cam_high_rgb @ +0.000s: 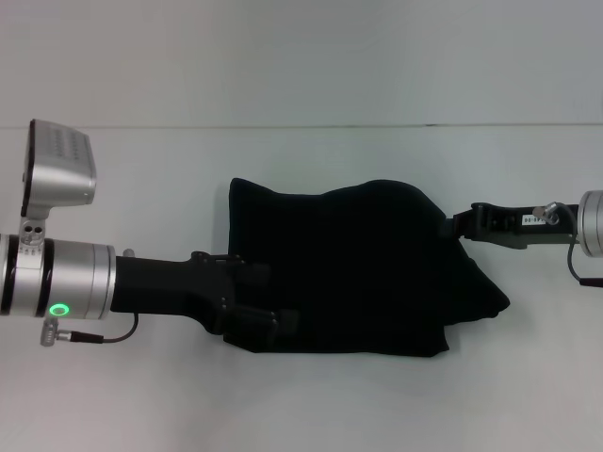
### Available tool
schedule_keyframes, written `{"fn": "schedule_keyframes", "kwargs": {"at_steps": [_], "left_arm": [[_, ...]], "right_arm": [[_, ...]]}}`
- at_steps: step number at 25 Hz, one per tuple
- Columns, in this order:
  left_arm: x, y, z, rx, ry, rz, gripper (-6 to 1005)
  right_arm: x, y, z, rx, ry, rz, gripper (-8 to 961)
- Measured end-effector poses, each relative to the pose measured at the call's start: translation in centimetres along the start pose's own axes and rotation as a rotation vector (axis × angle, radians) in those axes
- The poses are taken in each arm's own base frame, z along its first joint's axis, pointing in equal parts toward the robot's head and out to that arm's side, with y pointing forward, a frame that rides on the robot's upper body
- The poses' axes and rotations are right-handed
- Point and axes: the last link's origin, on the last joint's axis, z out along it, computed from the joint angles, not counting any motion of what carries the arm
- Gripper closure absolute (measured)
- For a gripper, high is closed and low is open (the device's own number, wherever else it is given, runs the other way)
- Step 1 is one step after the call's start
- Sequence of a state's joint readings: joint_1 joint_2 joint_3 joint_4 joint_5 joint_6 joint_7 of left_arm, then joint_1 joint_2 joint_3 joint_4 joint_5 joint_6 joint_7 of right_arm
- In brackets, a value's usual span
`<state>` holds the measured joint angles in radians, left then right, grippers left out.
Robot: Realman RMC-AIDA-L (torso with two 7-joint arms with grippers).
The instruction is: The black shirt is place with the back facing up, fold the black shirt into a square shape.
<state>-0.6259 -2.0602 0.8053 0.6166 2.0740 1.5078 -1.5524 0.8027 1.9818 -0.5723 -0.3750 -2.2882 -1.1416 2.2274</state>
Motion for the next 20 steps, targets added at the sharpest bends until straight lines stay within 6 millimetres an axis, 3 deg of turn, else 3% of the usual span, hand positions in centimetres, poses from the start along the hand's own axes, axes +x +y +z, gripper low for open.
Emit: {"fn": "schedule_keyframes", "kwargs": {"at_steps": [6, 9, 20], "left_arm": [[0.0, 0.0, 0.0, 0.001, 0.002, -0.002, 49], [-0.1, 0.0, 0.0, 0.002, 0.003, -0.005, 49], [-0.2, -0.3, 0.0, 0.03, 0.013, -0.025, 50]], "right_arm": [[-1.0, 0.4, 0.0, 0.005, -0.018, -0.033, 918], [-1.3, 0.6, 0.0, 0.005, -0.023, -0.043, 943], [-1.2, 0.3, 0.0, 0.022, -0.023, -0.037, 887]]}}
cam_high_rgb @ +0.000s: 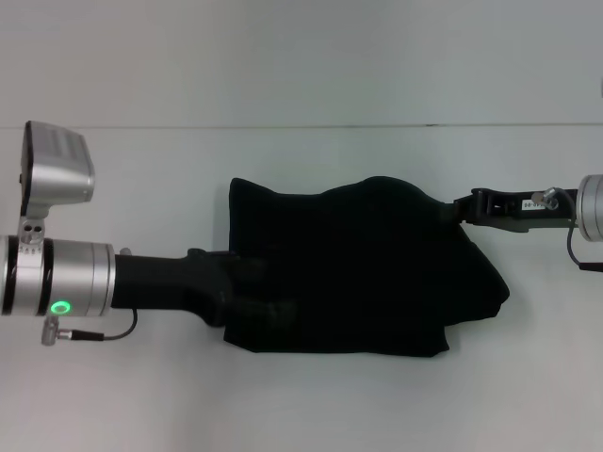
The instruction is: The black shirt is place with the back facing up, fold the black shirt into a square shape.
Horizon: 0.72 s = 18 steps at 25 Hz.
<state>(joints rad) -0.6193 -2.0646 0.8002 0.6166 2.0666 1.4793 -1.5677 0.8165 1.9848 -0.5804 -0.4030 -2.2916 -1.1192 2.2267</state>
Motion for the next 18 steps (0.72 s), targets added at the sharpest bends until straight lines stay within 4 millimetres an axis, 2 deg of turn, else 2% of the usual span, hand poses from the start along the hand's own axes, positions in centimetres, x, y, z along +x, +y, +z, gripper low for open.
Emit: {"fn": "schedule_keyframes", "kwargs": {"at_steps": [6, 10, 16, 18], "left_arm": [[1.7, -2.6, 0.4, 0.158, 0.019, -0.109, 50], [3.2, -4.2, 0.7, 0.262, 0.053, -0.203, 50], [5.0, -6.3, 2.1, 0.38, 0.093, -0.37, 49], [5.0, -6.5, 2.4, 0.394, 0.094, -0.394, 49]], "right_arm": [[0.5, -0.4, -0.3, -0.008, -0.012, -0.037, 832], [0.5, -0.8, -1.4, -0.025, -0.04, -0.058, 795], [0.7, -1.6, -3.3, -0.042, -0.052, -0.061, 541], [0.8, -1.8, -3.7, -0.044, -0.05, -0.062, 292]]}}
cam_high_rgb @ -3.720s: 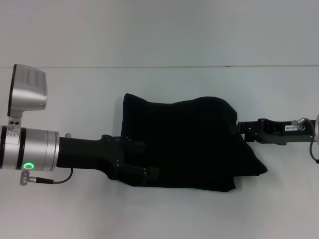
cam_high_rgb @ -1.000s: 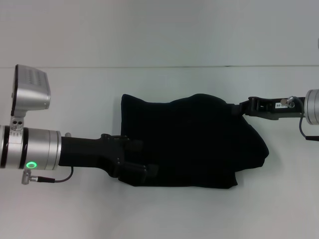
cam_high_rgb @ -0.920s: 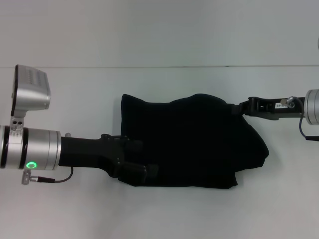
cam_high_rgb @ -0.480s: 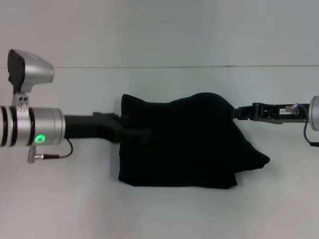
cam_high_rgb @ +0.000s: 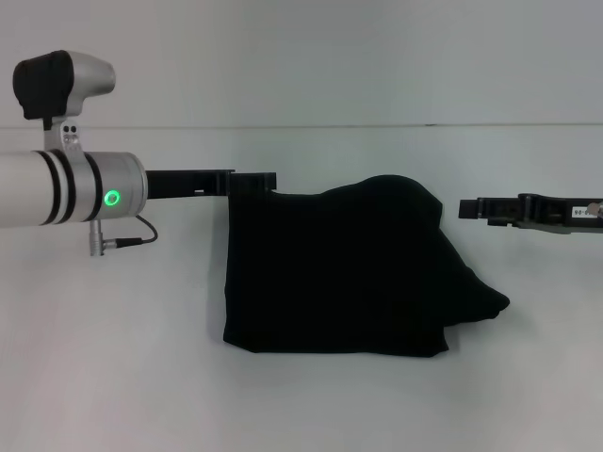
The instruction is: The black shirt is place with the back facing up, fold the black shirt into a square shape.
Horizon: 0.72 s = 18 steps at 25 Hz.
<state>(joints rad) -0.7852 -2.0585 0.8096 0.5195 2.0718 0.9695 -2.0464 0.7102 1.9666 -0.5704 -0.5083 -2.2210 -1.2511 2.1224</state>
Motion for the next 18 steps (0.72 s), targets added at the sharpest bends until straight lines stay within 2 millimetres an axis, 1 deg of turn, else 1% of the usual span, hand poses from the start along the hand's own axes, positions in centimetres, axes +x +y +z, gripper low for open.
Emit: {"fn": "schedule_keyframes", "kwargs": {"at_steps": [3, 6, 11, 18], "left_arm": [[-0.1, -0.3, 0.9, 0.041, -0.012, -0.05, 49], [-0.4, -0.2, 1.7, 0.061, -0.04, -0.052, 49], [-0.9, 0.0, 2.5, 0.09, -0.046, -0.052, 49], [-1.3, 0.0, 2.8, 0.097, -0.049, -0.064, 50]], "right_arm": [[0.0, -0.1, -0.3, 0.0, 0.003, -0.001, 214], [0.0, -0.2, -0.4, 0.004, 0.006, -0.004, 136], [0.0, -0.2, -0.4, 0.006, 0.009, -0.01, 138], [0.1, -0.2, -0.4, 0.008, 0.018, -0.015, 141]]}}
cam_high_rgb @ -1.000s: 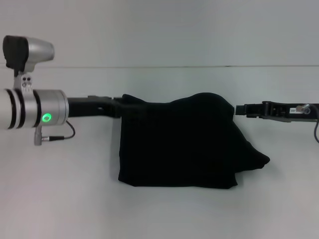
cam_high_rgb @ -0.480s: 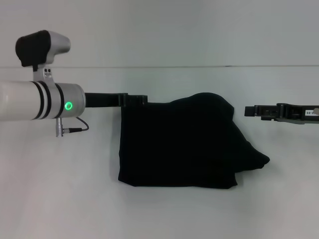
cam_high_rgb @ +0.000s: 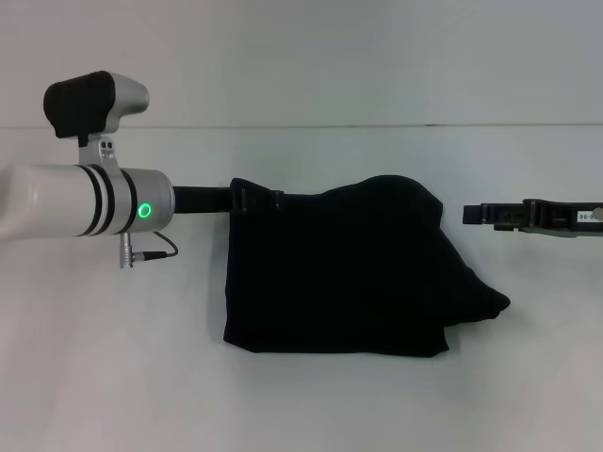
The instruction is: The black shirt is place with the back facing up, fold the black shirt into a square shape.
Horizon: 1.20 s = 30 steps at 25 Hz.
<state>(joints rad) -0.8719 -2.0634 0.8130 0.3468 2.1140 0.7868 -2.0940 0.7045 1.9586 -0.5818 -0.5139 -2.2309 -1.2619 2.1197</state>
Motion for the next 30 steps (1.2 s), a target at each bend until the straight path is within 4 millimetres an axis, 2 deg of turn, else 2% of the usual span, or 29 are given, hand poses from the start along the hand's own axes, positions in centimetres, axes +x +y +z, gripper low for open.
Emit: {"fn": "schedule_keyframes", "kwargs": {"at_steps": [10, 13, 24, 30], "left_arm": [[-0.3, 0.7, 0.2, -0.03, -0.013, -0.004, 50], [-0.4, 0.6, 0.2, -0.024, -0.01, -0.006, 156], [-0.3, 0.0, -0.1, -0.013, 0.017, -0.025, 379], [-0.3, 0.0, -0.1, -0.011, 0.018, -0.03, 655]], "right_arm": [[0.1, -0.2, -0.1, 0.008, -0.001, -0.007, 146], [0.1, -0.2, -0.1, 0.01, -0.002, -0.015, 146], [0.7, -0.1, -0.4, -0.018, 0.026, -0.026, 147], [2.2, 0.1, -1.3, -0.066, 0.105, 0.003, 147]]}}
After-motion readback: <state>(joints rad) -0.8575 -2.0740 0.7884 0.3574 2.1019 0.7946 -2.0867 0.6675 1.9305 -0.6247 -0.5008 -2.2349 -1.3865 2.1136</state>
